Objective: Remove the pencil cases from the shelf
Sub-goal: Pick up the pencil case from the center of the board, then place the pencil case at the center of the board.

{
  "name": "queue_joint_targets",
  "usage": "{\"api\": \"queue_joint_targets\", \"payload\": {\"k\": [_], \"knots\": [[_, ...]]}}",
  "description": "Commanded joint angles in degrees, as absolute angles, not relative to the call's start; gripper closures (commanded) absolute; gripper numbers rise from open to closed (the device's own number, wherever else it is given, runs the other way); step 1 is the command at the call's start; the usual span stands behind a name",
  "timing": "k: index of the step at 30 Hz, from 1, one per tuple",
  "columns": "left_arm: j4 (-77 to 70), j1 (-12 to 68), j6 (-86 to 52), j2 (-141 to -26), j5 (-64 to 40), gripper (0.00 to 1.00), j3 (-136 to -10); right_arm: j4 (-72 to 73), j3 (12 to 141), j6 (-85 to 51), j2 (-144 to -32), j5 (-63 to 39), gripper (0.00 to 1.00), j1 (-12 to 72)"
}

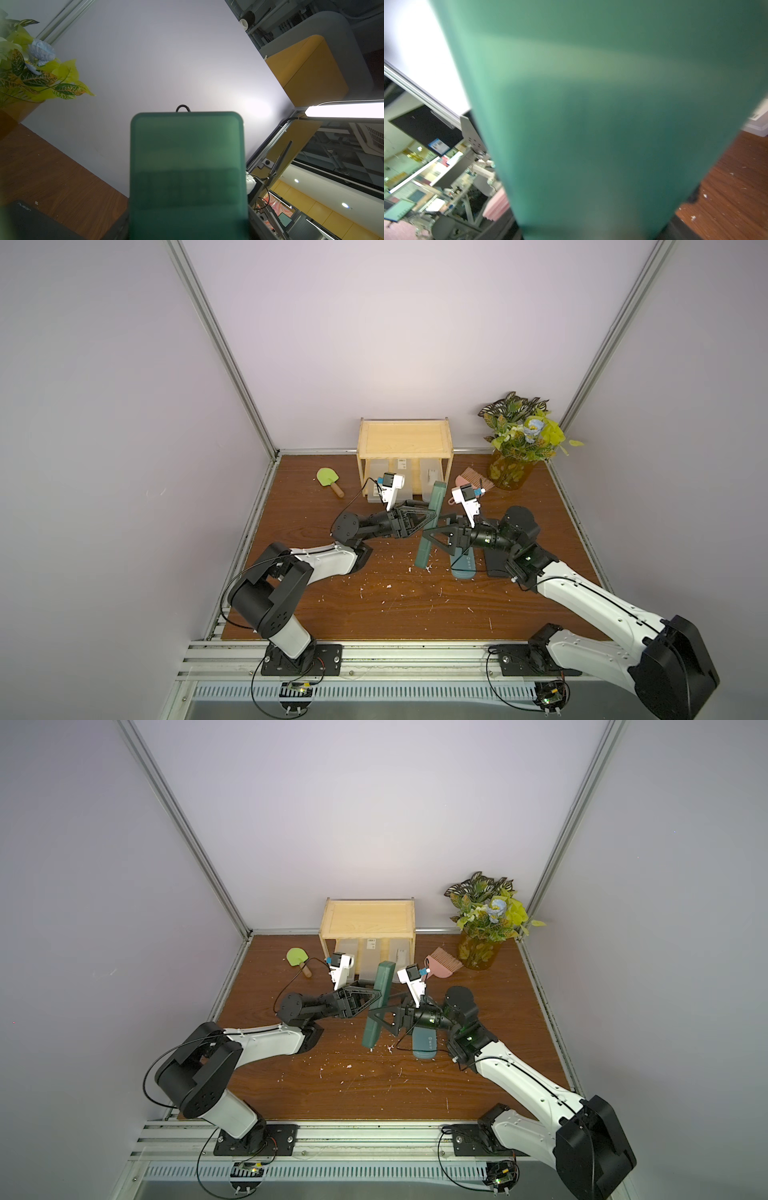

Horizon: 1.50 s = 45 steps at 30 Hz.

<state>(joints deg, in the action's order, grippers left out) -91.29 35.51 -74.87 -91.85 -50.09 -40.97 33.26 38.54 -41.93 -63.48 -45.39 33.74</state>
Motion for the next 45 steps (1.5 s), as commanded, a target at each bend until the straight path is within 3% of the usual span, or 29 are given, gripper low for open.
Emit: {"api": "queue_joint_targets", "payload": {"k": [1,4,7,11,13,16,19,22,25,32,45], "knots": [[-105.12,35.94,-75.14,-90.2,-50.92,0.27,-40.88,35.72,39.22,-41.51,-62.8,-44.04,0.32,33.63],[-105.15,35.87,-74.95,-90.12,-50.6,0.2,-40.81,35.07,39.12,-41.37,-62.5,-43.78,0.41,33.66],[-105.23,35.46,-74.72,-90.14,-49.85,0.0,-40.13,33.93,38.93,-40.94,-61.93,-43.28,0.41,33.68],[-103.72,32.46,-74.3,-88.29,-46.97,0.0,-37.18,24.96,41.42,-37.44,-60.83,-41.14,0.4,33.72],[-95.19,29.96,-69.84,-85.16,-44.32,0.01,-34.54,17.69,43.65,-34.51,-60.69,-39.32,0.4,33.67],[-59.52,28.21,-49.74,-75.49,-34.29,0.01,-33.42,5.79,46.95,-30.61,-61.35,-35.26,0.41,33.74],[-17.0,30.3,-30.18,-68.98,-6.24,0.0,-42.37,-6.14,50.92,-28.35,-64.67,-29.64,0.42,33.79],[-1.28,30.08,-24.94,-68.19,10.1,0.0,-47.09,-15.41,55.06,-26.66,-70.69,-23.13,0.46,34.53],[2.38,29.77,-23.08,-66.52,15.34,0.0,-46.93,-20.43,58.62,-24.19,-77.6,-16.59,0.45,36.07],[5.2,29.4,-22.68,-65.92,15.49,0.0,-44.79,-26.39,65.22,-22.32,-90.2,-8.22,0.45,36.89],[5.1,28.74,-23.07,-66.92,12.77,0.0,-42.1,-27.55,71.94,-26.98,-101.53,-4.63,0.38,38.97]]}}
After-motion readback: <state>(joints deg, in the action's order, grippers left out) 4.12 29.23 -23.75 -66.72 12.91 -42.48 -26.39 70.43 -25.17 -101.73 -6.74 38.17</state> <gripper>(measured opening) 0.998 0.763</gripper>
